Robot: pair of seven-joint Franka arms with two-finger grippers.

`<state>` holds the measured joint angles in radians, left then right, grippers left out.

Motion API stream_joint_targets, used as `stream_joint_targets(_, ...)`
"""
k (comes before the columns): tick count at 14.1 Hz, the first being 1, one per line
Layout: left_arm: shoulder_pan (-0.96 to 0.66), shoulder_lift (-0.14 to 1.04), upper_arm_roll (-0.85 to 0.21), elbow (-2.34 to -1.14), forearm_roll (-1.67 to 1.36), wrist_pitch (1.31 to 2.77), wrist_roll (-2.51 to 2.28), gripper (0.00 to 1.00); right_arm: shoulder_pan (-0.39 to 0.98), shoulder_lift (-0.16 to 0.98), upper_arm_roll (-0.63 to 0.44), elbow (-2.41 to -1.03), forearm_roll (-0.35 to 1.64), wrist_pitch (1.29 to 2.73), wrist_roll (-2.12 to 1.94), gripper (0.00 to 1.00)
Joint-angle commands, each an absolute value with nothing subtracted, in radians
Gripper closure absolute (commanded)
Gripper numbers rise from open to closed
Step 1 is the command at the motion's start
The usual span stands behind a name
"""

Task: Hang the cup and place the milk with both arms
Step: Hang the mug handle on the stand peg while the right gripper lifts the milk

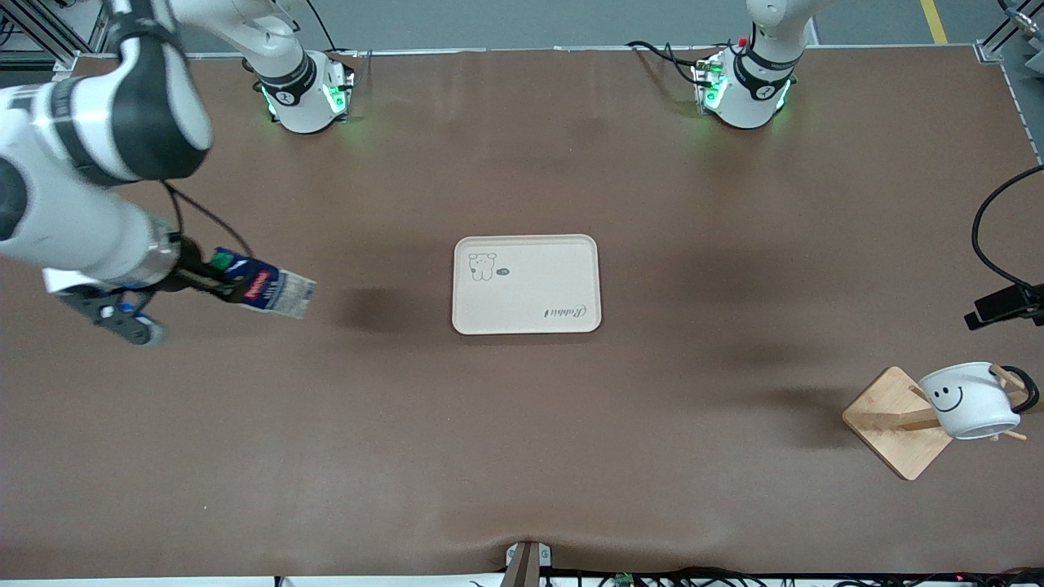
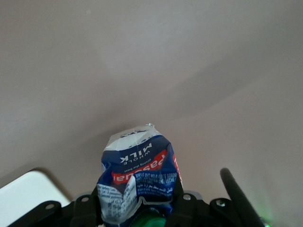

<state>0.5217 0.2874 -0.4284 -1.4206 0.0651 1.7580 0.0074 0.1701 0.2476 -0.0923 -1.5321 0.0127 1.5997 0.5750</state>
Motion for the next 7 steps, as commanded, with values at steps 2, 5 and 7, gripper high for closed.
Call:
stream_joint_targets(2, 0.531, 0.203, -0.471, -1.433, 0.06, 1.665, -0.115, 0.0, 0.006, 0.221, -0.071, -1.614, 0.008, 1.637, 0.35, 1.0)
stream_joint_targets(5, 0.531, 0.169, -0.492, -1.428, 0.063, 1.609, -0.12, 0.0, -0.081, 0.18, -0.071, -1.73, 0.008, 1.705, 0.284, 1.0)
stream_joint_targets(7, 0.532, 0.152, -0.492, -1.427, 0.061, 1.585, -0.114, 0.0, -0.095, 0.128, -0.071, -1.851, 0.008, 1.81, 0.244, 1.0)
